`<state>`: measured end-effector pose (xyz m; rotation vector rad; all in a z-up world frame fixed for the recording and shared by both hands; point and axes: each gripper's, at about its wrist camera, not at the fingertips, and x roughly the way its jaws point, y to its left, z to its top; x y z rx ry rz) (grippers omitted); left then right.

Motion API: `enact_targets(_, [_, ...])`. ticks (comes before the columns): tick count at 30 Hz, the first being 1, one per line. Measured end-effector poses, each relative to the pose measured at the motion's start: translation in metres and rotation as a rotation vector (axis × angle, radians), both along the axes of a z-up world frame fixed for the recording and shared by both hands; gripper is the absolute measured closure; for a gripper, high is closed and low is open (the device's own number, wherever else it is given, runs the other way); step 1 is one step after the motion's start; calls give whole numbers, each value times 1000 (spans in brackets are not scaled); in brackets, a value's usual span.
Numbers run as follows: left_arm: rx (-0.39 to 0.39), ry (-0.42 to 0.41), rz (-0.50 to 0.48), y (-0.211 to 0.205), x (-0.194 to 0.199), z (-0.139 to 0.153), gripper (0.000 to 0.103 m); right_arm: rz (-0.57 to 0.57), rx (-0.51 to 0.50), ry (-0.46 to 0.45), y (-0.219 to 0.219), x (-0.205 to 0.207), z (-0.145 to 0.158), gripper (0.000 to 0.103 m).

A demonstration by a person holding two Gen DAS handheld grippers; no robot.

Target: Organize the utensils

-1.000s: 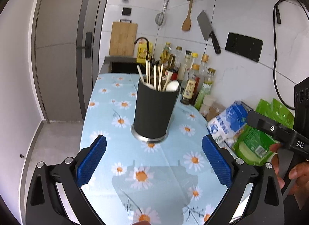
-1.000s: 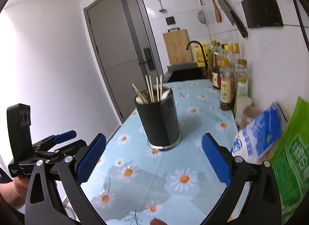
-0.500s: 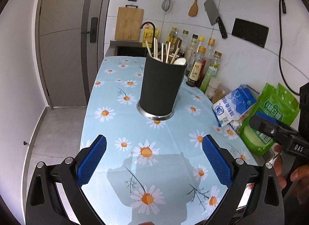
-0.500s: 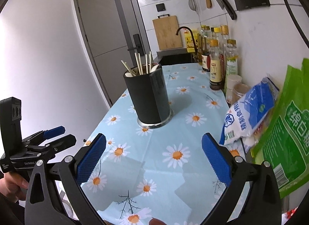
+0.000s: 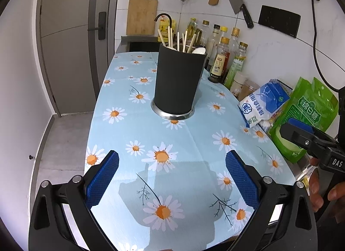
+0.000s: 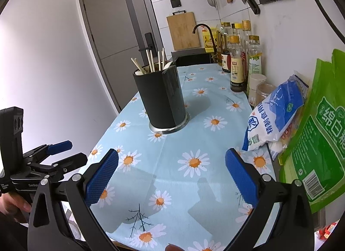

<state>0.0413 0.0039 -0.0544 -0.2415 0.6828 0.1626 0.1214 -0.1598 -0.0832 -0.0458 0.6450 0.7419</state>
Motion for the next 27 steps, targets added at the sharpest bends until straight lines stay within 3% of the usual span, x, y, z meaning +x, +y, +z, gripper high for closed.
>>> enact_targets(27, [-14, -9, 4, 0, -4, 0, 6, 9, -13, -2, 5, -7, -3, 5])
